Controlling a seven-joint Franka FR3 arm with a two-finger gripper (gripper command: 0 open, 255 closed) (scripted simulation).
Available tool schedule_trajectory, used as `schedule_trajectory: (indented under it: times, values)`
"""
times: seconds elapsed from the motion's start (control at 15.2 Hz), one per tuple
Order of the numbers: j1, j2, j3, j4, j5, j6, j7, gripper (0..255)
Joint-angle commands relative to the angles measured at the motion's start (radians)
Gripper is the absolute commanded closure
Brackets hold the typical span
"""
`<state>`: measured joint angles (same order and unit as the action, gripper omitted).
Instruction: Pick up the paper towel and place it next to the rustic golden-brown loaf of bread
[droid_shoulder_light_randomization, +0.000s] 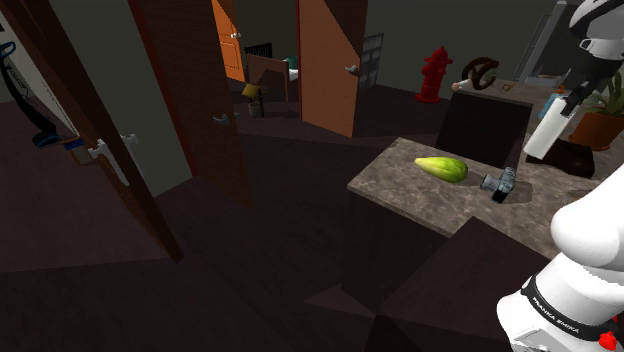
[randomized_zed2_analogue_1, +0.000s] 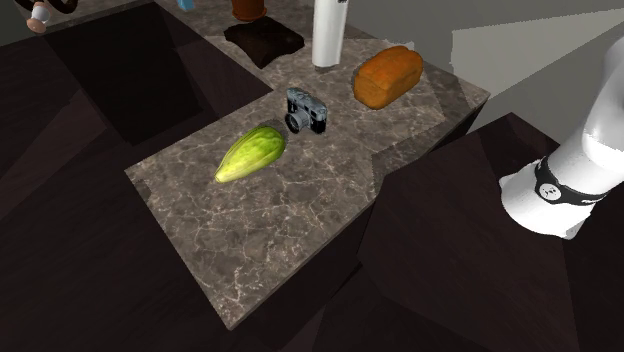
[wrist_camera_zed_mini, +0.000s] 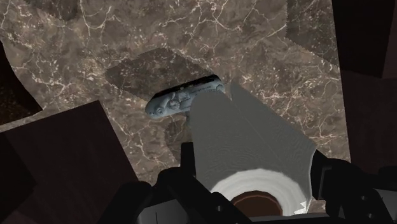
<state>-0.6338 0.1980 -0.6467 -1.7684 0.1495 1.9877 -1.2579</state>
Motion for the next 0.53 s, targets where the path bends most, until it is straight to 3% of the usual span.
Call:
schedule_trajectory:
  times: [0.0, 0.46]
  values:
    - [-0.04, 0.035, -0.013, 0.036, 0.028, -0.011, -0.059, 255]
    - [-0.211, 0.198, -0.027, 0.213, 0.142, -0.07, -0.244, 255]
